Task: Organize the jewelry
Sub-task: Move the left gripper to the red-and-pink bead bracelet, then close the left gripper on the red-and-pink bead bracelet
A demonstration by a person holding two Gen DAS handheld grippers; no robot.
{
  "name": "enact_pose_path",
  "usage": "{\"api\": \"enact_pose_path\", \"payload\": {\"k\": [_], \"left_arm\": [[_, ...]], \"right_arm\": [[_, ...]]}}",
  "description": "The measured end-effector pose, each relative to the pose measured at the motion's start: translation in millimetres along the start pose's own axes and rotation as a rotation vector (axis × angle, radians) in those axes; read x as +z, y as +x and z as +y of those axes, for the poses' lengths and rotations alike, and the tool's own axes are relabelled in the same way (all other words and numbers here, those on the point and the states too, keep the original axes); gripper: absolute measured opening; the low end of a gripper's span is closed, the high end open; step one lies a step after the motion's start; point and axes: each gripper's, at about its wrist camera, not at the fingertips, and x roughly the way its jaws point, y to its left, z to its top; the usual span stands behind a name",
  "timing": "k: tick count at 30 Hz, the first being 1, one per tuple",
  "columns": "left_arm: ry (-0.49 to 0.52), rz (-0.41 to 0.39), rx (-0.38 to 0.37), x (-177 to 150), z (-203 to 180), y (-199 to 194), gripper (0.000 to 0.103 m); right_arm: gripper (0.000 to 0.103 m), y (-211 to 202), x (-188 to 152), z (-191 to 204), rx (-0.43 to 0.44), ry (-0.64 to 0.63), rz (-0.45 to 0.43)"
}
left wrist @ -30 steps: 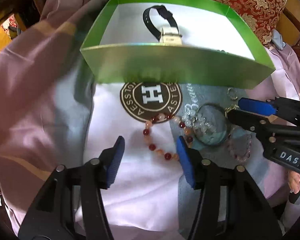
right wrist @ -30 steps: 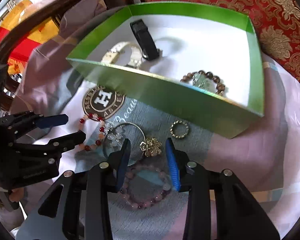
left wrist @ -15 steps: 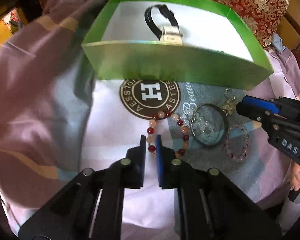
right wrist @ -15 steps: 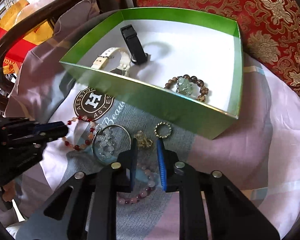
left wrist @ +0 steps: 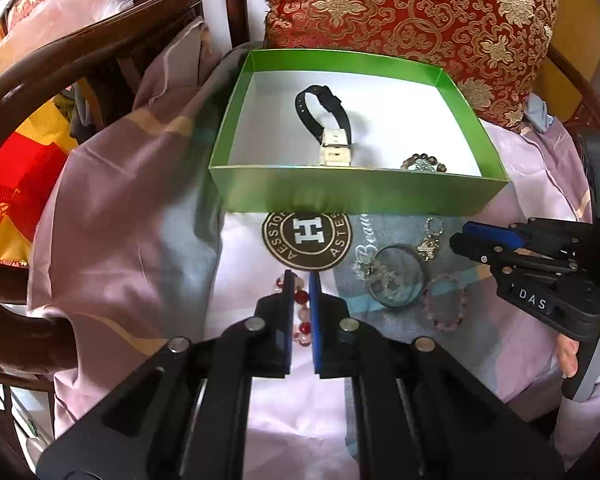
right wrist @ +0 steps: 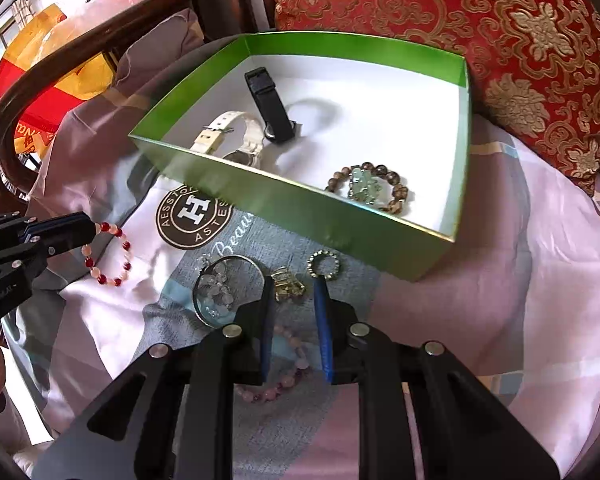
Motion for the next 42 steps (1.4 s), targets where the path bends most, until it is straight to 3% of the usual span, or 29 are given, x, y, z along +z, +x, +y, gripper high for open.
{"api": "enact_pose_path", "payload": {"k": [5, 6, 7, 8, 10, 15, 17, 19, 20, 23, 42], "left_arm": [[-0.066, 0.042, -0.050, 1, 0, 34, 0.009], [-0.081, 0.045, -0.064, 1, 1, 40, 0.012], [-0.101, 0.051, -0.071, 1, 2, 48, 0.024], [-0.109, 0.064, -0.057, 0, 2, 55, 0.037], [-0.095, 0.094, -0.008, -1, -2, 68, 0.041], [-0.029, 0.140, 0.005, -12, -16, 86, 0.048], [-0.008, 0.120, 0.023, -13, -20, 87, 0.051], [0.003, 0.119, 0.027, -14, -23, 87, 0.046], [0.001, 0.118, 0.019, -13, -22, 86, 0.032], [-0.005, 0.124, 0.013, -12, -21, 85, 0.011], [-0.008, -0.010, 0.037, 0, -17, 12, 0.007]], "right_arm": [[0.020, 0, 0, 0, 0.000, -0.001, 0.001], [0.020, 0, -1, 1, 0.001, -0.004, 0.002], [0.020, 0, -1, 2, 0.002, -0.008, 0.004], [0.020, 0, -1, 2, 0.002, -0.010, 0.004], [0.020, 1, -1, 2, 0.003, -0.011, 0.006], [0.020, 3, -1, 0, 0.002, -0.006, 0.013], [0.020, 4, 0, 0, 0.002, -0.005, 0.013], [0.020, 4, 0, -1, 0.001, -0.002, 0.014], [0.020, 4, 0, -1, 0.001, -0.002, 0.014], [0.020, 4, 0, -2, 0.001, -0.002, 0.015], [0.020, 0, -2, 0, -0.002, 0.004, 0.009]]}}
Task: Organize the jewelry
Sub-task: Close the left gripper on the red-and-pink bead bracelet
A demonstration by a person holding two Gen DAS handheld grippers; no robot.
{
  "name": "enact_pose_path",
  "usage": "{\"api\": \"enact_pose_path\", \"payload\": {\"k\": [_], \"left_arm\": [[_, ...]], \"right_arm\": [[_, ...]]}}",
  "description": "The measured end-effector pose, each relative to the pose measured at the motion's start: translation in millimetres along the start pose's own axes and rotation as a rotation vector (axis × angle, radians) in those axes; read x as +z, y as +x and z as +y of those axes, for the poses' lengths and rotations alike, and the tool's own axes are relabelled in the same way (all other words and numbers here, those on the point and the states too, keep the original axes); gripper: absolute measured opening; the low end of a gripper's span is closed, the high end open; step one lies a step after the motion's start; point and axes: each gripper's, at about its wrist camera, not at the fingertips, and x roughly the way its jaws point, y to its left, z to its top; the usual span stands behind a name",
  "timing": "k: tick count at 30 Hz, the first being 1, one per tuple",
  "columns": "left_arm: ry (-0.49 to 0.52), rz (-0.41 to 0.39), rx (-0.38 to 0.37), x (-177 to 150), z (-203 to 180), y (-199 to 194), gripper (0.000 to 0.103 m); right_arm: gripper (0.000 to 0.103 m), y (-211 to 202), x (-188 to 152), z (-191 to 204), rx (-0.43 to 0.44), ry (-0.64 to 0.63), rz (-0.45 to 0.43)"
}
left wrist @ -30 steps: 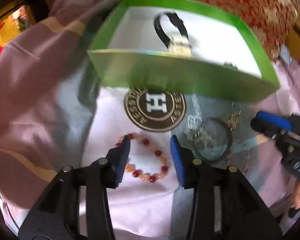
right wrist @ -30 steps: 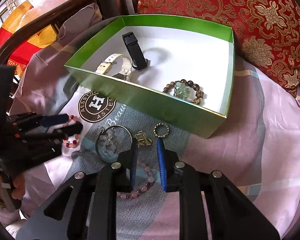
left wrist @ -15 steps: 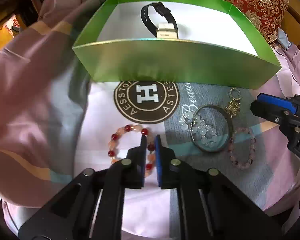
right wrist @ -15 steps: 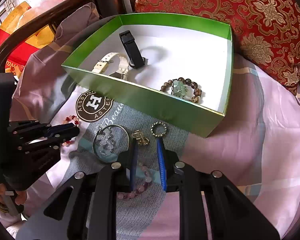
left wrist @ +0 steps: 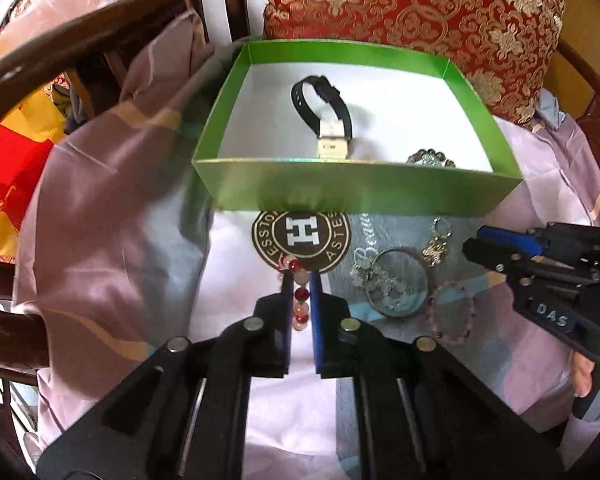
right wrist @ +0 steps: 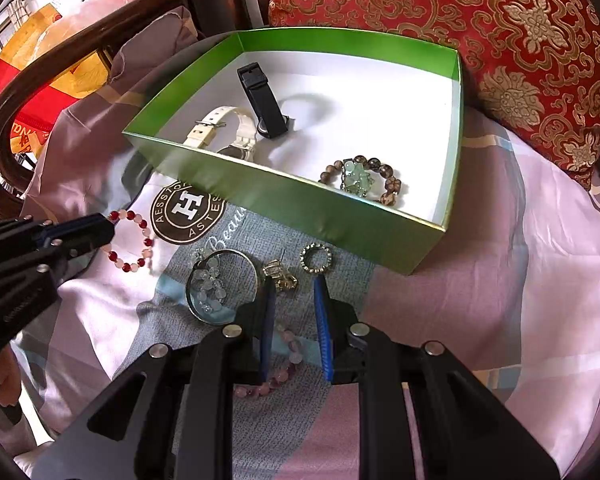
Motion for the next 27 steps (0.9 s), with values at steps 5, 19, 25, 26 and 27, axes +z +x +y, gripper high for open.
{"api": "enact_pose_path", "payload": {"k": [5, 19, 25, 26, 27], "left_arm": [[0.006, -0.028, -0.010, 8.5, 1.7, -9.6, 0.007], [0.001, -0.031, -0.022, 9.3, 2.5, -10.0, 0.007], [0.002, -0.032, -0.024, 9.5, 3.2, -10.8, 0.007], [0.002, -0.031, -0.025, 9.3, 3.3, -10.7, 0.007], [0.001, -0.029, -0.027, 9.1, 3.4, -10.3, 0.007]], "right_arm": [[0.020, 0.3, 0.1, 0.0, -0.001, 0.000, 0.001], [0.020, -0.4, 0.0, 0.4, -0.001, 0.000, 0.000], [0.020, -2.0, -0.1, 1.5, 0.001, -0.001, -0.005], [0.020, -2.4, -0.2, 1.8, 0.002, -0.001, -0.006], [0.020, -2.7, -0.3, 2.0, 0.002, -0.001, -0.007]]}}
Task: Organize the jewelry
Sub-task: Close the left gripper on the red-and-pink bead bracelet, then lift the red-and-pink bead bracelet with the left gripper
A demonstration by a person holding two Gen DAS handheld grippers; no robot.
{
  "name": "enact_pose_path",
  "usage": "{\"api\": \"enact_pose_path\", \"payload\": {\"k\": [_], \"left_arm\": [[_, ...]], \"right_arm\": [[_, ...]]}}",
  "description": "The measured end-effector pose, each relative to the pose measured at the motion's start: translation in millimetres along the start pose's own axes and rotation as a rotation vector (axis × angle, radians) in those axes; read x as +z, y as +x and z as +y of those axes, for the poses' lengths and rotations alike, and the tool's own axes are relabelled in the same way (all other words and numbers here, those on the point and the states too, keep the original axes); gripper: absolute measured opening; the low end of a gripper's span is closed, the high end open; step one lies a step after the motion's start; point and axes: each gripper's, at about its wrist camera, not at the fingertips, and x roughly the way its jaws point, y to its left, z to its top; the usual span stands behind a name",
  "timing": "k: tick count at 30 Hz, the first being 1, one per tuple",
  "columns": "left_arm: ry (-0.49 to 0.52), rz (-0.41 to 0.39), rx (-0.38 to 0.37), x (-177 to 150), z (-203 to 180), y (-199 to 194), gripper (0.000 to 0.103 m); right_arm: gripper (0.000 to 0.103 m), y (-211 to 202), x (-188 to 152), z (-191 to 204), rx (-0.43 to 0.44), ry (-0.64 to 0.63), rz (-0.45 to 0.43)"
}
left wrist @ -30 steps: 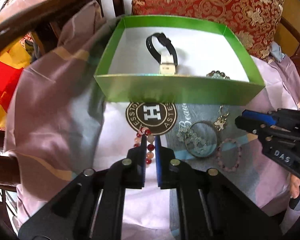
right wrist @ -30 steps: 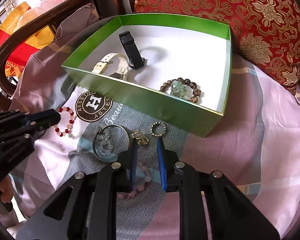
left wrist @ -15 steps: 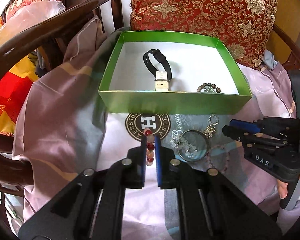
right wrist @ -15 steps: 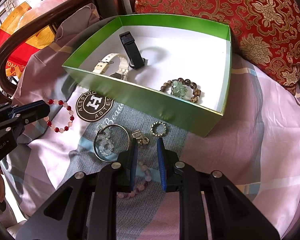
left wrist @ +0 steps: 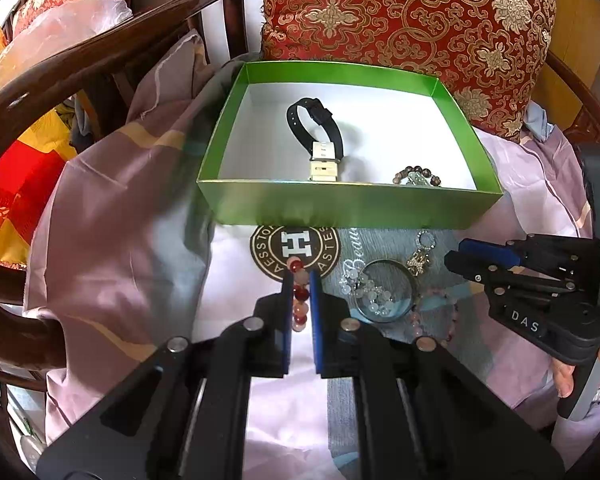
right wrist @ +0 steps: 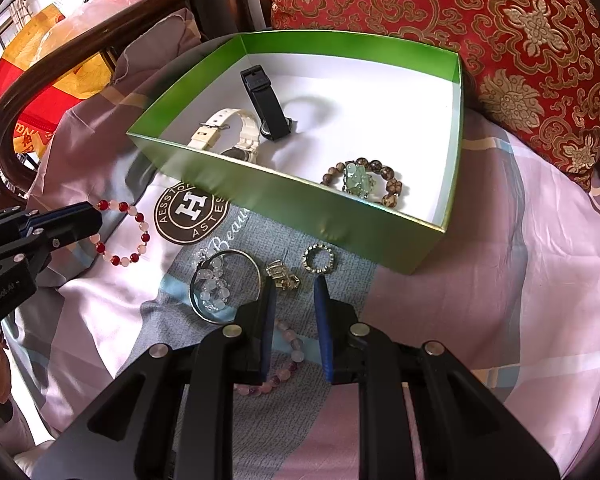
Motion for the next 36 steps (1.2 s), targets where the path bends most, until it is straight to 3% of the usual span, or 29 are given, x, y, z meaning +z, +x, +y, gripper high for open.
{"api": "enact_pose_path", "payload": {"k": [36], "left_arm": [[-0.009, 0.001, -0.012, 2, 0, -3, 0.007]], "right_arm": [[0.020, -4, -2, 0, 0.009, 0.001, -0.007]]}}
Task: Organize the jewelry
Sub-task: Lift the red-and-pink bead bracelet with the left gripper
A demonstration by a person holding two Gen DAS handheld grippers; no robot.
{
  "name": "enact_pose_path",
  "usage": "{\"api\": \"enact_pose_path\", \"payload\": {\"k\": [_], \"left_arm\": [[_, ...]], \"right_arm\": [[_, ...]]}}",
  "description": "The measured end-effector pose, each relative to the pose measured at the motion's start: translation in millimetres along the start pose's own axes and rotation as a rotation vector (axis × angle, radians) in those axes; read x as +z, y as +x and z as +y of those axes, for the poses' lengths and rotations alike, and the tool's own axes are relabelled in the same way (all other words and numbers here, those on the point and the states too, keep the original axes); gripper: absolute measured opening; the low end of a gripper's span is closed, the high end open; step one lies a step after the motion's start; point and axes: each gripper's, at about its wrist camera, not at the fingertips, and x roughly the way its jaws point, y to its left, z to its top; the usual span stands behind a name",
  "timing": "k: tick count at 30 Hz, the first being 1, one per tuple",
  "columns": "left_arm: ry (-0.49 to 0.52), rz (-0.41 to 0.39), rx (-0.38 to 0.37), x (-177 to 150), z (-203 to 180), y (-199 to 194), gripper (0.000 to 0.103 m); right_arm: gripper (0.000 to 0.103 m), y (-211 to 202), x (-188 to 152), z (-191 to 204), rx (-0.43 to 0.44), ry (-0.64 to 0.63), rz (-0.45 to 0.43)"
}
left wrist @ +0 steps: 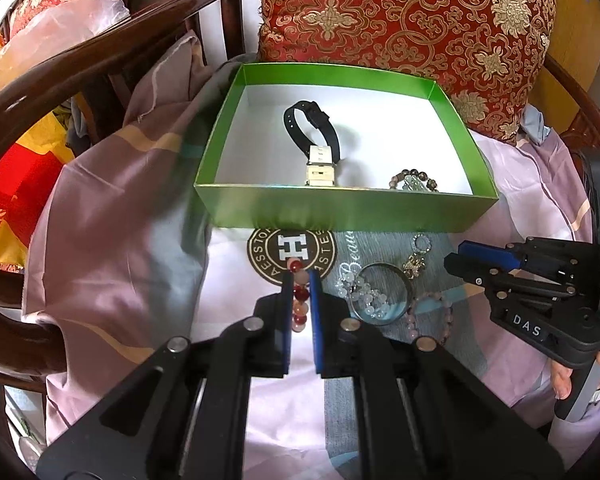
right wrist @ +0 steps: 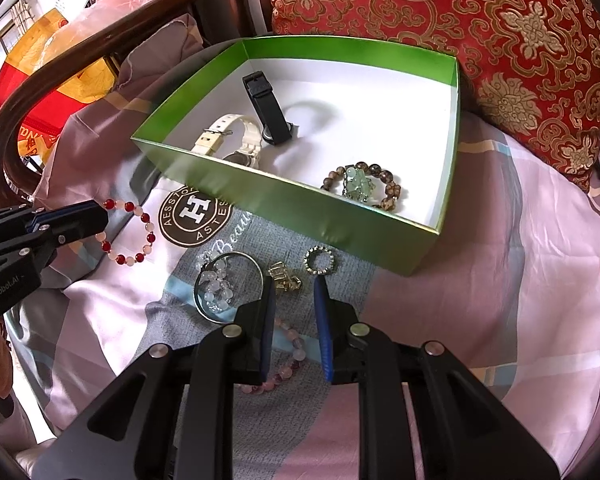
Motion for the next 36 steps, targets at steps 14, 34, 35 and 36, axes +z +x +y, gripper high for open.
{"api": "enact_pose_path", "payload": {"k": [14, 34, 35, 36], "left_arm": [[0.001, 0.010, -0.003, -1.6, -0.8, 4.2, 0.007], [0.005, 0.021, -0.008, -4.2, -2.5, 9.8, 0.007], [0.005, 0.021, -0.009, -4.2, -2.4, 9.7, 0.007], [0.005, 0.021, -0.009, -4.4, -2.7, 9.5, 0.007]], "right_arm": [[0.020, 2.0, 0.3, 0.0, -0.003, -0.004, 0.006], [0.020, 4.3, -1.1, -0.3, -0.002, -0.005, 0.009], [0.020, 4.3, -1.1, -0.3, -0.002, -0.005, 0.009], [0.020, 4.3, -1.3, -0.3, -0.002, -0.004, 0.009]]}}
